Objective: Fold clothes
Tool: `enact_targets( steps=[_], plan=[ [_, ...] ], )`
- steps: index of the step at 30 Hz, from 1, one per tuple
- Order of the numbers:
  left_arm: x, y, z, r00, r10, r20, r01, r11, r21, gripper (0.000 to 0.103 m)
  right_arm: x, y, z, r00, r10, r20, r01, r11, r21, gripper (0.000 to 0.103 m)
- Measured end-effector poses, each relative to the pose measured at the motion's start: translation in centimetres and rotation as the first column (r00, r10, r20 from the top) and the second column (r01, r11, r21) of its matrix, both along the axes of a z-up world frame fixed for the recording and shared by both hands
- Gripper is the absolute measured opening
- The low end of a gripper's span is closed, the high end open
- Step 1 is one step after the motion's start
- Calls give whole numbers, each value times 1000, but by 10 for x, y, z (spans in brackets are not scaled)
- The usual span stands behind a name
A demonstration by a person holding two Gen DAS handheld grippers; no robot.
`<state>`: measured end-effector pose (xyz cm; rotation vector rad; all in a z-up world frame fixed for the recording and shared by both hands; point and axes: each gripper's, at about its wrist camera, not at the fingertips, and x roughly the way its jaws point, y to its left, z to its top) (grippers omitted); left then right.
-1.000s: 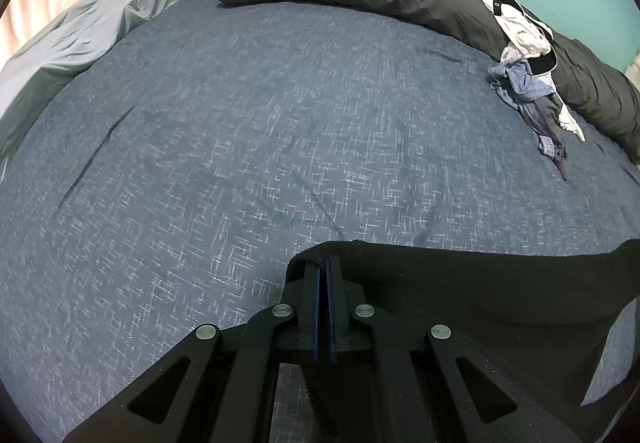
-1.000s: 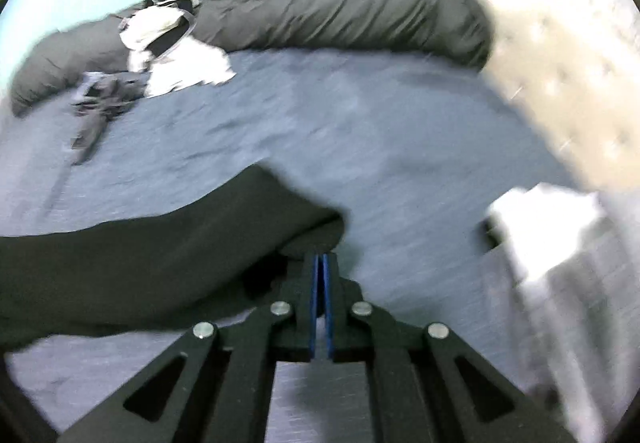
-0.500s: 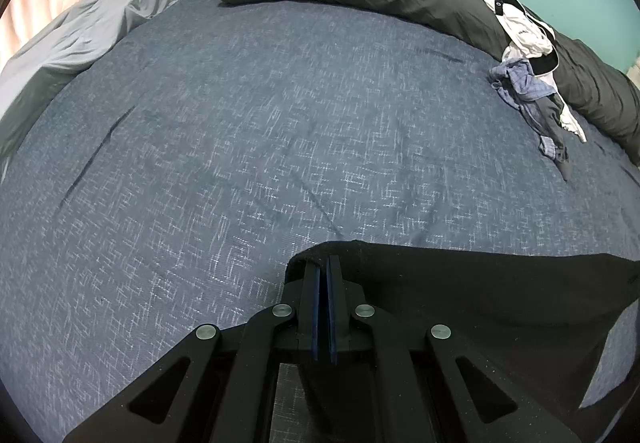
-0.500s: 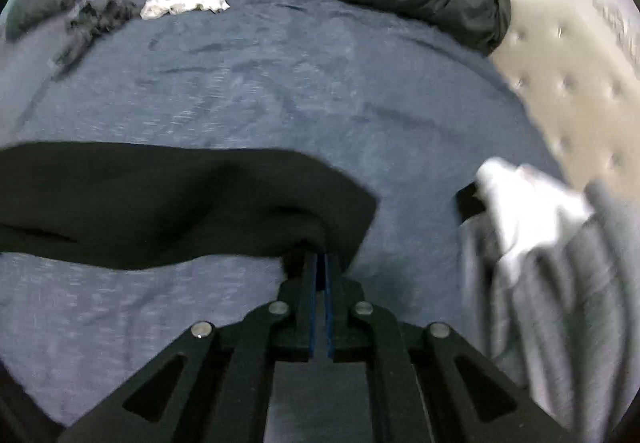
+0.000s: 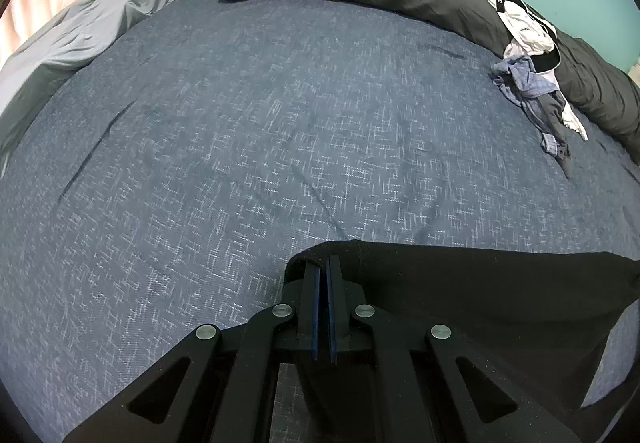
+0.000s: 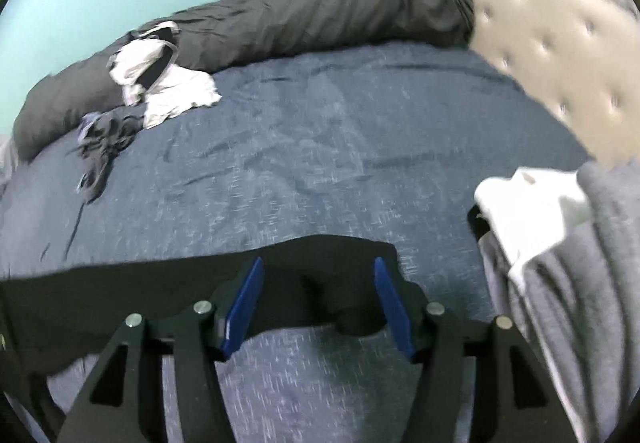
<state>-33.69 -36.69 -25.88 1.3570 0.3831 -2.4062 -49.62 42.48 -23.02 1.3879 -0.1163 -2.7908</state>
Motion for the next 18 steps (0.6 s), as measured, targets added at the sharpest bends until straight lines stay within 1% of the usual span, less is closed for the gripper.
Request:
enact_targets(
  steps=[2, 6, 8, 9, 10, 17, 18],
  plan=[
    [0, -1, -1, 1000, -4, 4, 4, 1000, -2, 3, -13, 5, -12, 999, -35, 33, 36, 999, -19, 59],
    [0, -3, -7, 1000, -6, 13, 6, 1000, -1, 3, -19, 1, -38, 993, -32, 117, 29, 999, 29, 59],
    [-1, -4, -11, 1000, -3, 17, 3, 1000, 3, 3, -20, 0, -48, 989, -28, 146, 21, 999, 48, 53],
    [-1, -4, -13, 1000, -1, 18, 1, 1000, 5, 3, -18, 0, -50, 989, -28, 143, 21, 999, 49, 45],
    [-2, -4, -15, 1000, -1, 19, 1, 1000, 5, 3, -15, 1, -51, 990, -27, 140, 20, 999, 51, 42],
    [-2, -1, -19, 1000, -6, 25, 6, 1000, 0, 3, 0, 5, -61, 993, -26, 119, 19, 998, 61, 42],
    [-1, -1, -19, 1000, -6, 26, 6, 1000, 0, 3, 0, 6, -58, 994, -34, 104, 28, 998, 59, 43]
  ],
)
